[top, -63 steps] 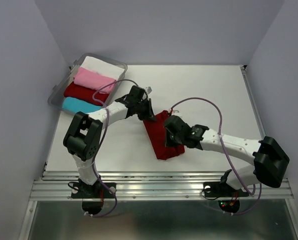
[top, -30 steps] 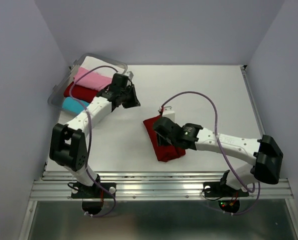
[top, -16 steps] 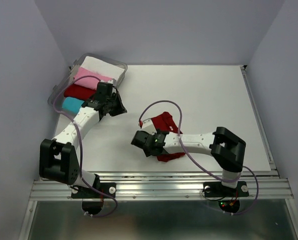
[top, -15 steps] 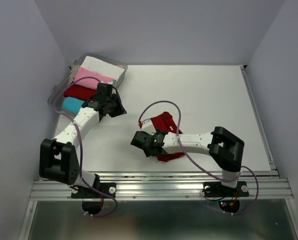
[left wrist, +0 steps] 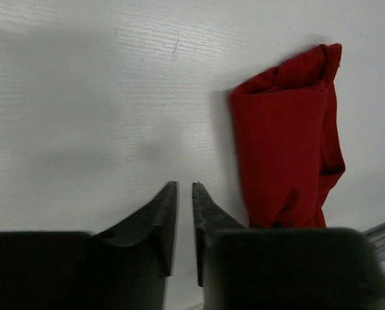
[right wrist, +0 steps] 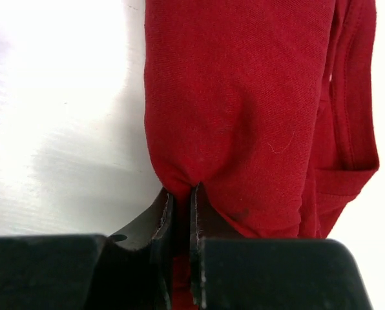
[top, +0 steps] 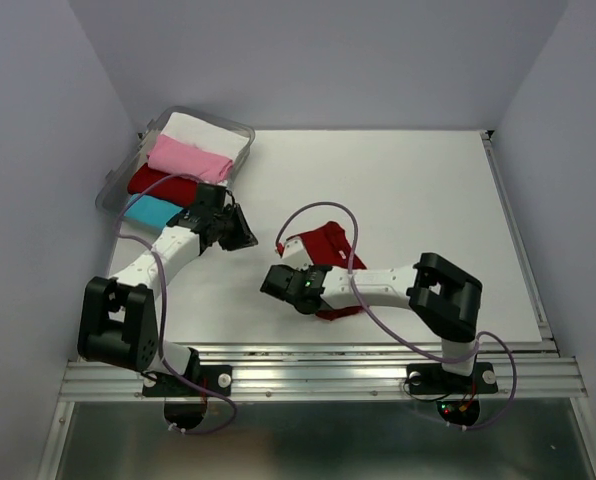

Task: Roll the t-shirts
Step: Roll the T-shirt to the center of the board.

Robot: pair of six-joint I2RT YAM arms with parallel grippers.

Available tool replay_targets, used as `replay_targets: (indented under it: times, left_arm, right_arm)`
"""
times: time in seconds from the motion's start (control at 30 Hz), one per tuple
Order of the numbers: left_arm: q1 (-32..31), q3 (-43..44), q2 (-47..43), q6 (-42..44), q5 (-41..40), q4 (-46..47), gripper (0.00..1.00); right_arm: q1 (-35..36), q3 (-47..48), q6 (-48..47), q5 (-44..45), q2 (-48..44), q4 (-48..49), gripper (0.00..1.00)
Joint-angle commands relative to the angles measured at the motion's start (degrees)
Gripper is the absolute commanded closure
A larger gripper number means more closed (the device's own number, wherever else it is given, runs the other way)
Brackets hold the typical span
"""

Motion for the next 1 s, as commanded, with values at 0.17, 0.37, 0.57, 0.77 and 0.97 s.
replay_targets:
  times: [0.17,0.37,0.57,0.77,0.97]
  left_arm:
    - [0.0,-3.8,-5.5,-0.3,3.6,4.2,0.47]
    - [-0.1,-4.6,-6.2,-0.1,5.2,4.9,0.49]
    - [0.0,-5.2,-7.4,0.3,6.2,5.4,0.56]
    - [-0.5,-5.7,-7.4,0.8,7.6,6.0,0.72]
    - [-3.1,-5.7,-6.0,0.5,8.3,7.5,0.99]
  right_arm:
    - [-3.3,-7.3,-0.9,-22.2,-10.6,18.2,0.99]
    - [-8.3,-12.6,1.8,-33.8,-15.5,26.6,0.99]
    - [-15.4,-20.0,7.1,-50.0,-19.1,37.2,0.99]
    - [-20.8,-26.4,13.4,-62.0,-20.4,48.1,0.99]
    - [-25.3,-32.4,19.0,-70.6,-20.1,57.7,0.99]
